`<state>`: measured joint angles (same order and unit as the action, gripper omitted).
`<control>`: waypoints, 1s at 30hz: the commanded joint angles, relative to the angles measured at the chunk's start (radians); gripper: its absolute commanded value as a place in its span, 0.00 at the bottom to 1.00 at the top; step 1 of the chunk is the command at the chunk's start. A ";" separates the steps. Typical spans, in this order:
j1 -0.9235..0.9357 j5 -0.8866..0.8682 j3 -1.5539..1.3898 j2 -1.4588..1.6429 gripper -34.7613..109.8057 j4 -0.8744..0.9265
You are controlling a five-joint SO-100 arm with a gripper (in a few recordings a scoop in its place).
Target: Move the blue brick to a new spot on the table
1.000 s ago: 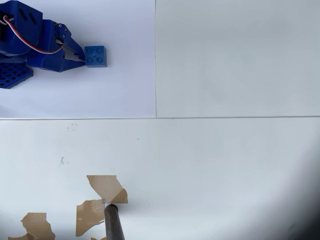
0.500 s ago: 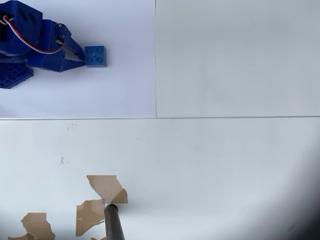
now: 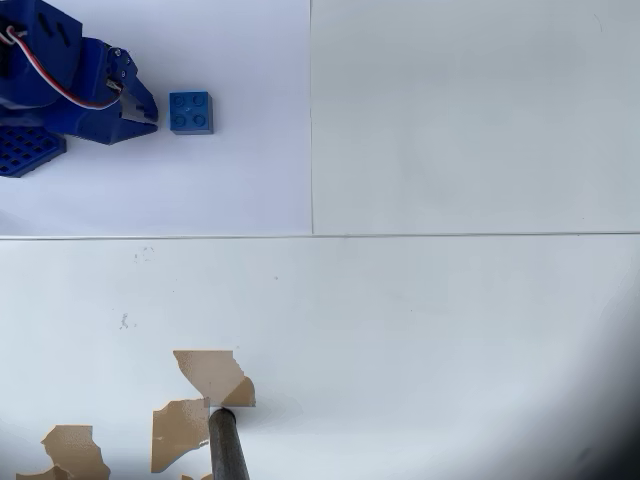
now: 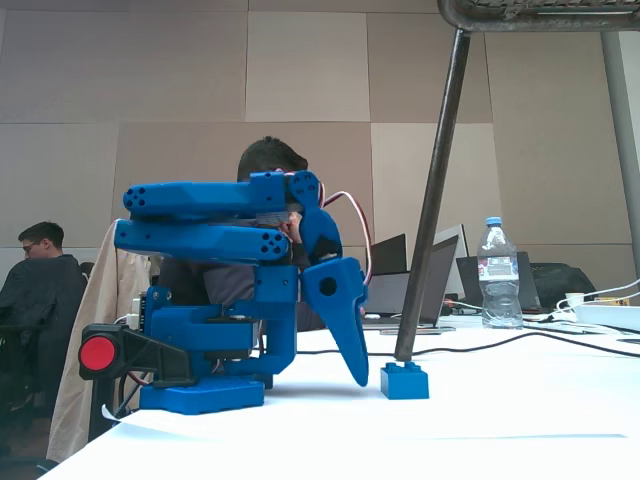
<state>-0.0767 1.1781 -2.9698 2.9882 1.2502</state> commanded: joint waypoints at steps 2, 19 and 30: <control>-0.008 -0.074 0.258 -0.256 0.31 -0.061; 0.150 0.445 0.354 -0.477 0.52 -0.121; 0.123 0.396 0.388 -0.680 0.52 -0.227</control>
<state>0.0506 1.5846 -2.6691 2.3363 1.0554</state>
